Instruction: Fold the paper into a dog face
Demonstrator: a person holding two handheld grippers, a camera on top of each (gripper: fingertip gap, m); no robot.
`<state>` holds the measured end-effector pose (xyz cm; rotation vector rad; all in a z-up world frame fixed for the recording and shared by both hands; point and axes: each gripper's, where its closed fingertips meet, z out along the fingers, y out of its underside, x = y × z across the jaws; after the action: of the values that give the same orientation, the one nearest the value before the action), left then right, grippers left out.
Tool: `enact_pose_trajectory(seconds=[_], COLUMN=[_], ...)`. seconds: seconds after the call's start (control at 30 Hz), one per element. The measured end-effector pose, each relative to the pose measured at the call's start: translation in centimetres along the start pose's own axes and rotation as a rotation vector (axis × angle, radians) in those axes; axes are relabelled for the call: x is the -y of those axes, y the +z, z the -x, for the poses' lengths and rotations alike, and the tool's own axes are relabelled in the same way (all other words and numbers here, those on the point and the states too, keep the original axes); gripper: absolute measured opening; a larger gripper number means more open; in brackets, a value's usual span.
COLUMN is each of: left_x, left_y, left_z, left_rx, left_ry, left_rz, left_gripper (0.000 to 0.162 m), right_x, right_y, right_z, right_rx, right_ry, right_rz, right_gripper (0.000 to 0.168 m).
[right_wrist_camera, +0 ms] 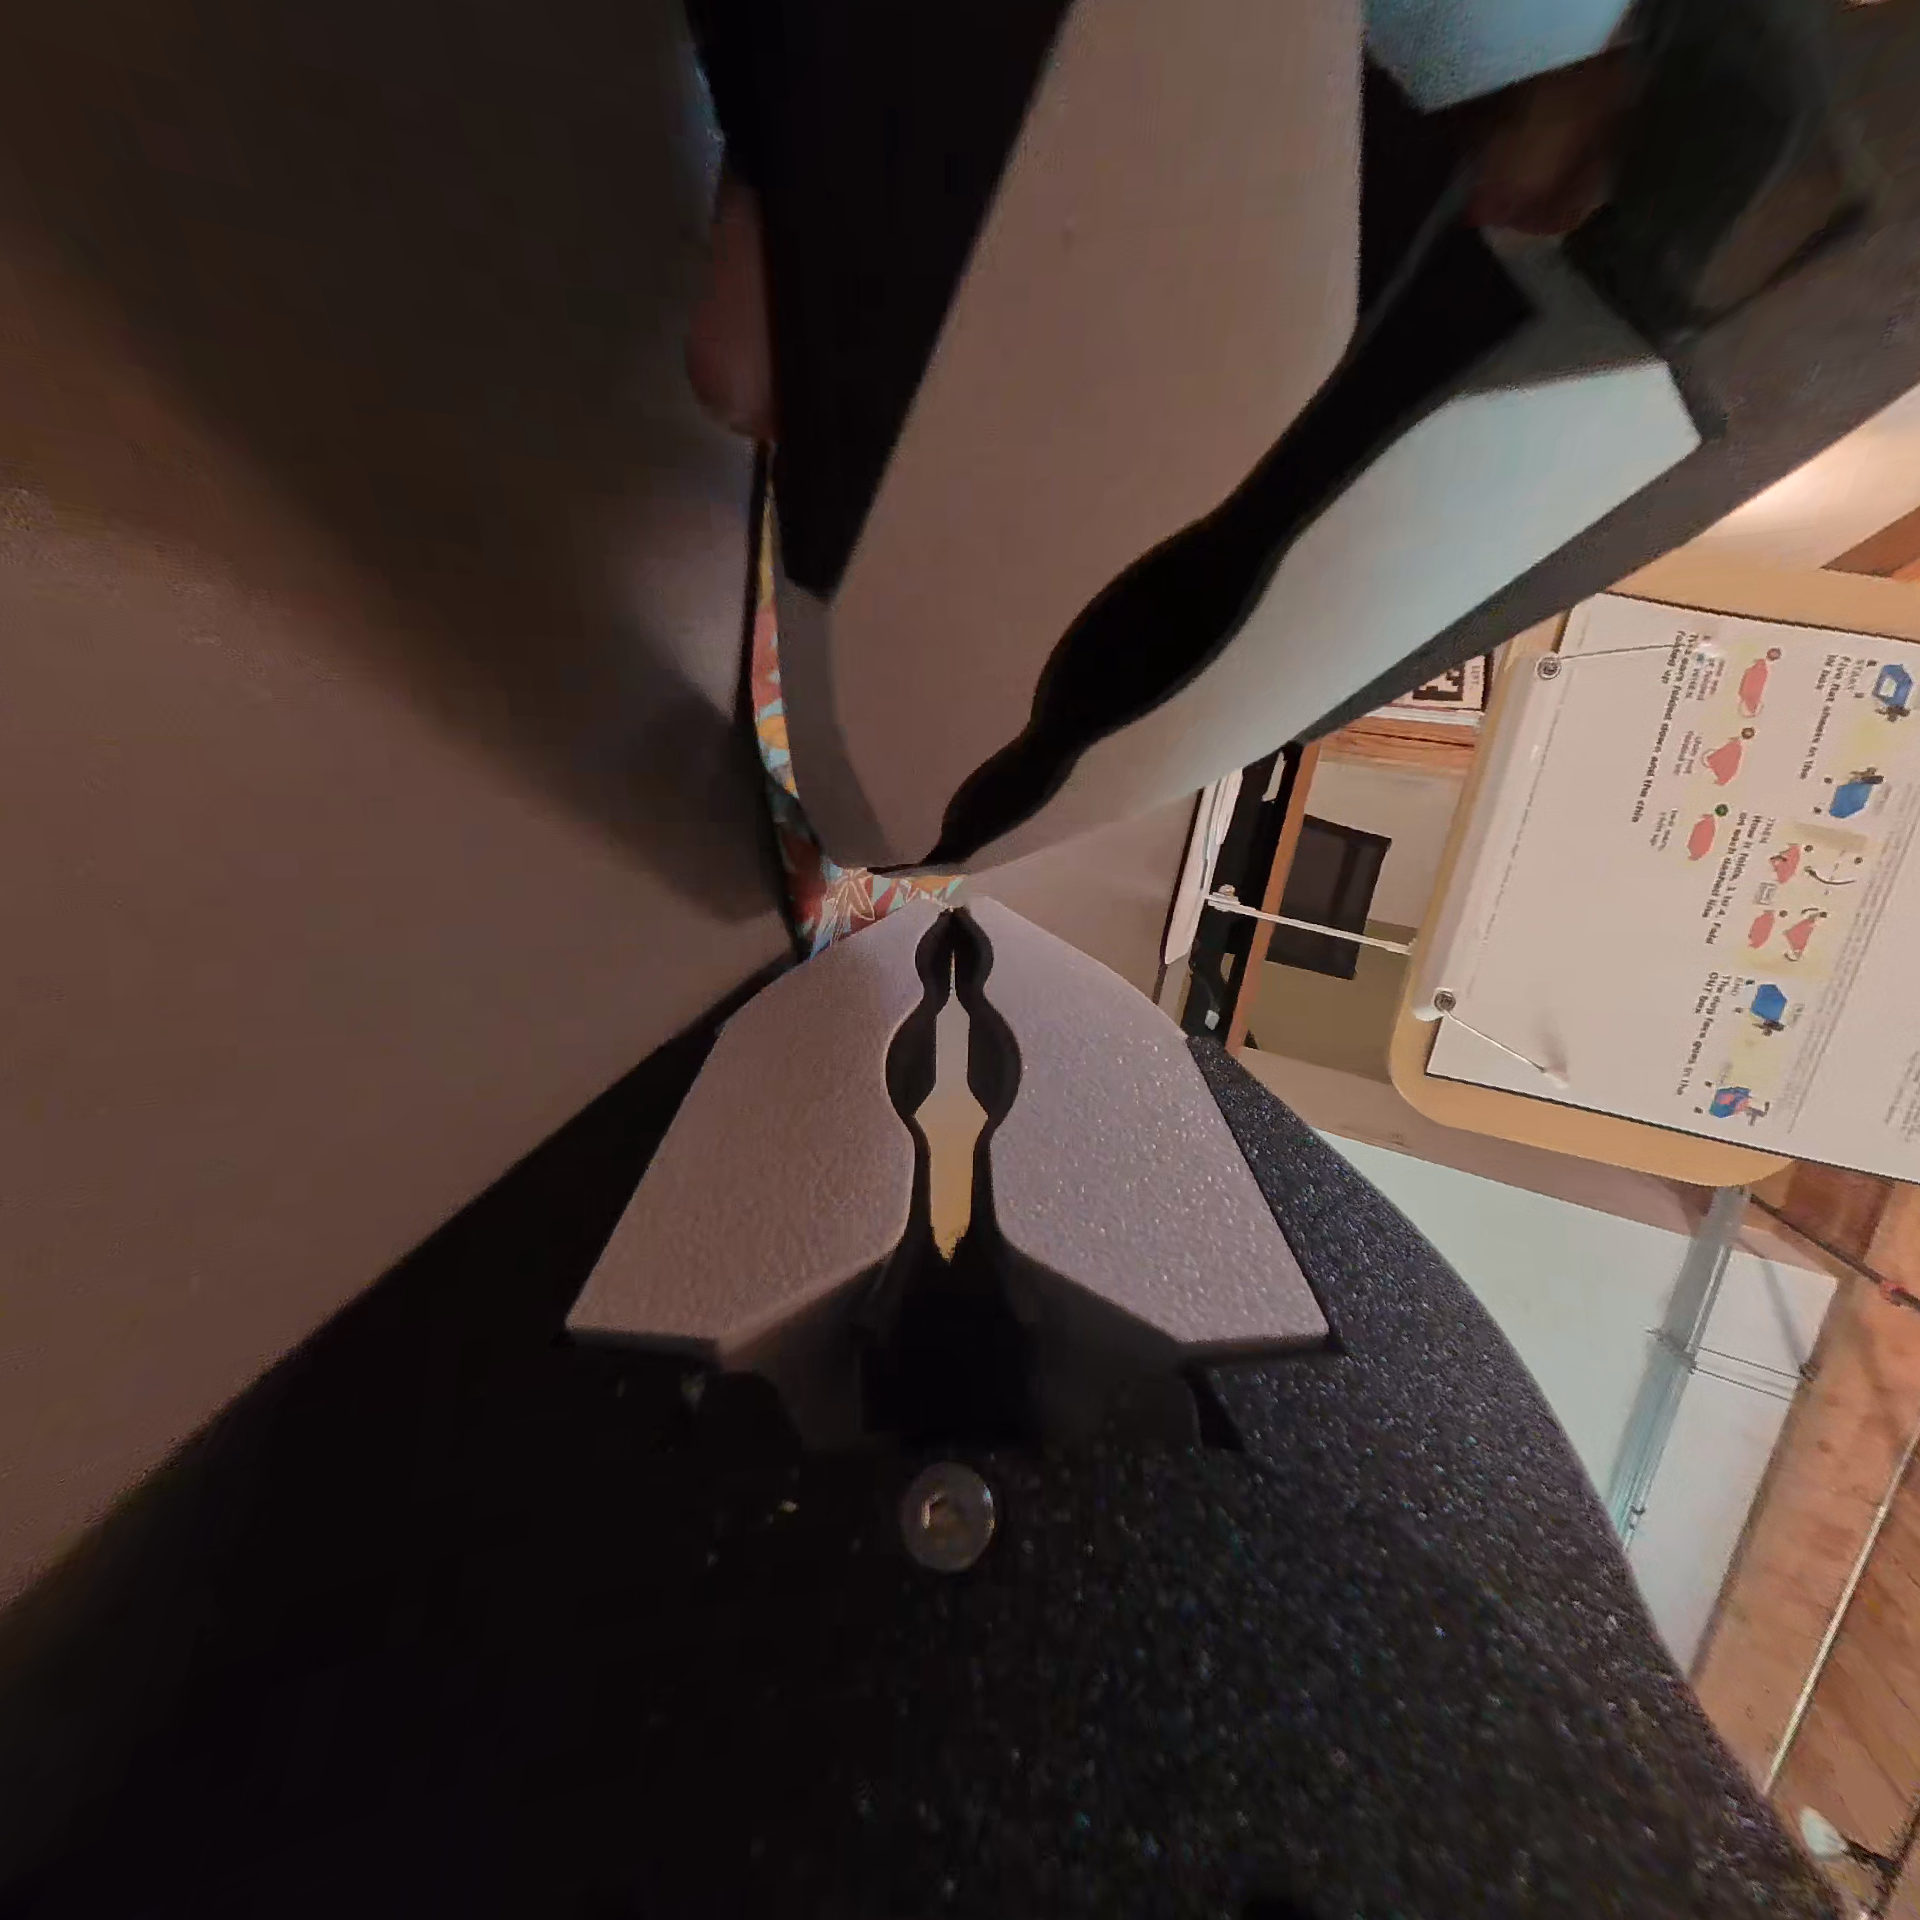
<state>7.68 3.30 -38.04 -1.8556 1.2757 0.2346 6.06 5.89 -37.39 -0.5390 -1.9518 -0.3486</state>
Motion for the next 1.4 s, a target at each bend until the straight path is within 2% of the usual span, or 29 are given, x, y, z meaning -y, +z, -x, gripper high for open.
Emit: enact_pose_trajectory(seconds=[0.2, 0.37, 0.53, 0.63, 0.8, 0.87, 0.97, 1.03, 1.07, 1.17, 1.27, 1.33, 1.4], left_x=[0.2, 0.4, 0.4, 0.4, 0.4, 0.4, 0.4, 0.4, 0.4, 0.4, 0.3, 1.0, 1.6], left_y=[-0.1, -0.2, -0.2, -0.2, -0.3, -0.3, -0.3, -0.3, -0.3, -0.3, -0.8, -1.8, -2.2], left_z=[-0.3, -0.6, -0.6, -0.6, -0.6, -0.6, -0.6, -0.6, -0.7, -0.7, 0.2, 2.1, 3.4], left_rx=[-0.021, -0.084, -0.062, -0.049, -0.041, -0.045, -0.053, -0.049, -0.050, -0.075, -0.107, -0.116, -0.212], left_ry=[0.102, 0.024, 0.094, 0.100, 0.110, 0.116, 0.096, 0.105, 0.106, 0.063, -0.005, -0.115, -0.210], left_rz=[-0.031, -0.111, -0.098, -0.108, -0.120, -0.121, -0.135, -0.131, -0.127, -0.129, -0.130, -0.202, -0.244], left_gripper=[0.000, 0.000, 0.000, 0.000, 0.000, 0.000, 0.000, 0.000, 0.000, 0.000, 0.000, 0.000, 0.000], right_x=[0.1, 0.4, -0.7, 1.6, 1.2, -0.5, -3.9, -2.7, -1.4, 0.7, 0.6, 0.7, 0.7], right_y=[0.0, 0.0, -0.6, -2.3, -2.0, -1.2, -0.4, -1.0, -1.5, -2.0, -1.8, -1.9, -1.9], right_z=[0.0, 0.1, -1.5, 0.3, 1.3, 1.1, 0.3, -1.2, -1.0, 1.2, 1.3, 1.3, 1.3], right_rx=[0.012, 0.040, -0.017, 0.078, 0.184, 0.229, 0.201, 0.114, 0.136, 0.247, 0.223, 0.210, 0.189], right_ry=[0.004, -0.047, -0.098, -0.130, -0.127, -0.132, -0.212, -0.196, -0.149, -0.124, -0.132, -0.172, -0.223], right_rz=[-0.031, -0.132, -0.178, -0.304, -0.278, -0.198, -0.080, -0.140, -0.188, -0.232, -0.235, -0.238, -0.248], right_gripper=[0.000, 0.000, 0.002, 0.000, 0.000, 0.000, 0.000, 0.000, 0.000, 0.000, 0.000, 0.000, 0.000])
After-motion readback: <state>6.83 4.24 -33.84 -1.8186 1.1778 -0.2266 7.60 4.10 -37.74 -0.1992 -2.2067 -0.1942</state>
